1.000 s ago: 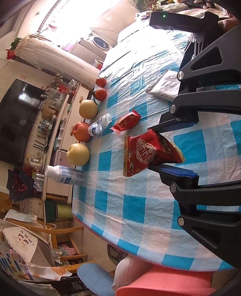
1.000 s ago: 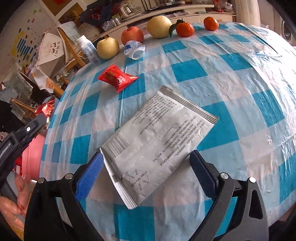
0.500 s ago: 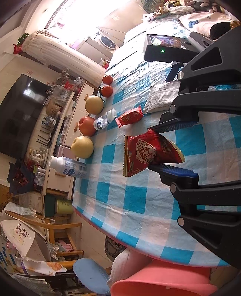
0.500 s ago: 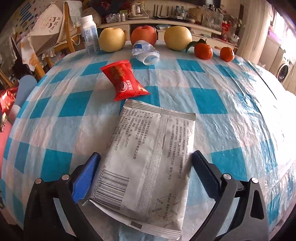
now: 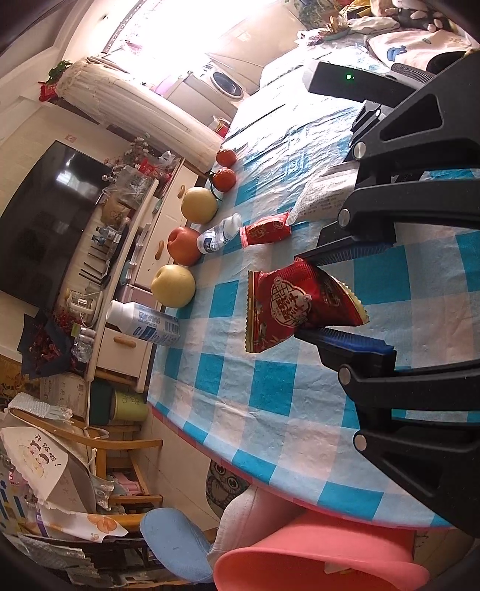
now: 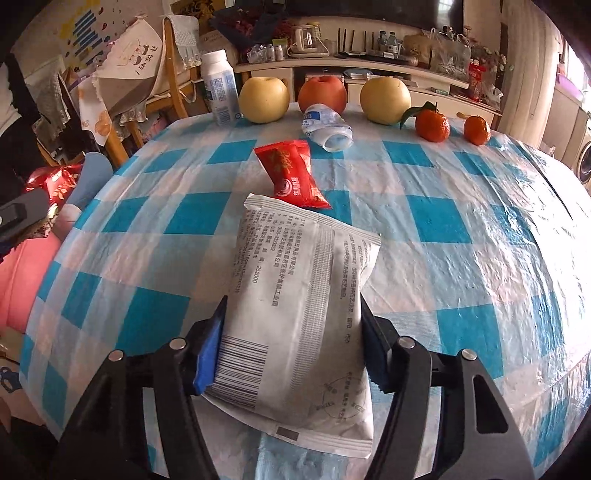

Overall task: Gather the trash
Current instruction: 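Carry the red wrapper and white packet to the pink bucket and open both tools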

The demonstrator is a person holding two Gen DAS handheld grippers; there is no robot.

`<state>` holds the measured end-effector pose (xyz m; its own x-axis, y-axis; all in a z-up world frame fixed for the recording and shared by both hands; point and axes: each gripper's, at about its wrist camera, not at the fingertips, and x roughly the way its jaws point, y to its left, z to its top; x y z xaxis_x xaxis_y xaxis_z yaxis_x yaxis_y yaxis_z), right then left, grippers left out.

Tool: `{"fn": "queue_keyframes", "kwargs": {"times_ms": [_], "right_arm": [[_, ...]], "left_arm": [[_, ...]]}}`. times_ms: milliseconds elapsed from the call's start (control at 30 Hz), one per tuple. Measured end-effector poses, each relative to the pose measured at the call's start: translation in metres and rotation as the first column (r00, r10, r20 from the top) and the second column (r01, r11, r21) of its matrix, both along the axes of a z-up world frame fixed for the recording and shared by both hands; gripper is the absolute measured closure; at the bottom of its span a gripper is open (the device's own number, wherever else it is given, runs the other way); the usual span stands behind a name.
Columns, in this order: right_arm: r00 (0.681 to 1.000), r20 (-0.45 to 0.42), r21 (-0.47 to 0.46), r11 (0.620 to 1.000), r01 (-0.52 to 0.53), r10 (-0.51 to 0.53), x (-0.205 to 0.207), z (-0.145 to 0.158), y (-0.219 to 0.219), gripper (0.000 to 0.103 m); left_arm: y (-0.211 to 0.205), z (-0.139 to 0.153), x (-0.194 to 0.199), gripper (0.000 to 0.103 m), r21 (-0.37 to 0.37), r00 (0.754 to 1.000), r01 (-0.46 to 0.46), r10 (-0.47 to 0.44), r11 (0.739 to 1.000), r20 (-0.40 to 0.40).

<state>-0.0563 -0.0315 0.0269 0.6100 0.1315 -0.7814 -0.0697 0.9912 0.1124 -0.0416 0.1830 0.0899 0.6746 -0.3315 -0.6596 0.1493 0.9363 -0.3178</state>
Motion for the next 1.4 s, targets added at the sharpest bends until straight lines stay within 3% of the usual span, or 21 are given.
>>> {"fn": "queue_keyframes", "kwargs": {"times_ms": [267,467,667,867,967,1133,1300,1400], "right_arm": [[0.991,0.080,0.095,0.989,-0.117,0.110,-0.014,0.044,0.034,0.039],[0.967,0.102,0.187,0.950,-0.250,0.234,-0.013,0.071,0.087,0.039],[0.916,0.131,0.241,0.885,-0.399,0.378,-0.007,0.098,0.156,0.039],[0.846,0.171,0.227,0.815,-0.533,0.506,-0.005,0.120,0.230,0.039],[0.815,0.182,0.205,0.789,-0.579,0.550,-0.002,0.123,0.260,0.039],[0.784,0.160,0.177,0.764,-0.620,0.599,0.003,0.114,0.307,0.038],[0.758,0.133,0.146,0.744,-0.652,0.639,0.003,0.094,0.337,0.035],[0.747,0.095,0.118,0.738,-0.665,0.658,0.005,0.078,0.351,0.028]], "left_arm": [[0.024,0.014,-0.009,0.068,-0.006,0.996,-0.086,0.087,0.996,0.032],[0.074,0.029,-0.021,0.068,0.010,0.963,-0.264,0.263,0.965,0.061],[0.139,0.034,-0.033,0.068,0.033,0.887,-0.460,0.458,0.887,0.062],[0.203,0.026,-0.045,0.068,0.036,0.786,-0.618,0.618,0.785,0.017],[0.234,0.020,-0.052,0.068,0.035,0.729,-0.683,0.684,0.729,-0.011],[0.274,0.010,-0.065,0.068,-0.008,0.660,-0.750,0.748,0.661,-0.065],[0.293,0.003,-0.065,0.067,-0.031,0.627,-0.779,0.774,0.627,-0.087],[0.299,-0.003,-0.063,0.062,-0.037,0.615,-0.787,0.780,0.615,-0.113]]}}
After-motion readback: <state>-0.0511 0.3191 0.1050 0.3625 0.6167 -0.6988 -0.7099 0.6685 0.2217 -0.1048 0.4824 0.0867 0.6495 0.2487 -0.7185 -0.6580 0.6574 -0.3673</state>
